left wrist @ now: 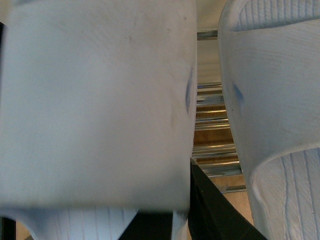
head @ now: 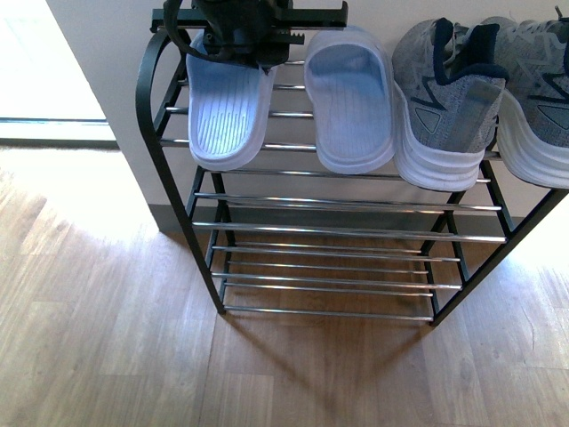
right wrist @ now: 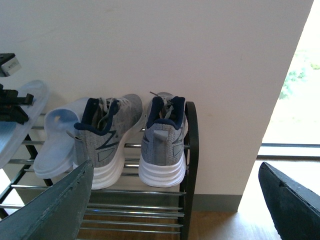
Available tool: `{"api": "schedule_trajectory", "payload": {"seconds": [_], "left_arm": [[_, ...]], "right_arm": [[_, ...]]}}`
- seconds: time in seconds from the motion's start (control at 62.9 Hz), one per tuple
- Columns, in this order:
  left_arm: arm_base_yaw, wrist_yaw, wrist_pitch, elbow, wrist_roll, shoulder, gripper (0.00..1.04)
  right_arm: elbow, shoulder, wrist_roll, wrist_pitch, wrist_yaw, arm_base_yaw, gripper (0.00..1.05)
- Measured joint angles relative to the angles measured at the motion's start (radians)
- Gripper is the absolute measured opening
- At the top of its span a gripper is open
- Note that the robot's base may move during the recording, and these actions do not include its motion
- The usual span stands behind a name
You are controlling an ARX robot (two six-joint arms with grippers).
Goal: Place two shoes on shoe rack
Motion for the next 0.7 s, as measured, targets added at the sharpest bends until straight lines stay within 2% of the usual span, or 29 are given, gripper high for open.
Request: {"api": "schedule_trajectory", "payload": {"seconds": [0.064, 0.238, 0.35, 0.397, 0.429, 0.699], "left_arm": [[0.0, 0.0, 0.0, 0.0, 0.0, 0.002, 0.18], [-0.014, -0.01, 0.051, -0.02, -0.001, -0.024, 0.6], [-0.048, -0.08, 0.127, -0.117, 0.004, -0.134, 0.87], [-0.058, -0.112, 0.15, -0.152, 0.009, -0.176, 0.94], [-0.064, -0.134, 0.171, -0.183, 0.016, -0.209, 0.97], [-0.066, -0.403, 0.33, -0.6, -0.01, -0.613, 0.95]], "right_arm": [[0.0, 0.0, 0.0, 0.0, 0.0, 0.0, 0.96], [0.0, 0.0, 0.0, 0.0, 0.0, 0.0, 0.96], [0.0, 0.0, 0.0, 0.0, 0.0, 0.0, 0.96], [0.0, 0.0, 0.0, 0.0, 0.0, 0.0, 0.96], [0.0, 0.0, 0.0, 0.0, 0.0, 0.0, 0.96], [0.0, 0.0, 0.0, 0.0, 0.0, 0.0, 0.96]]}}
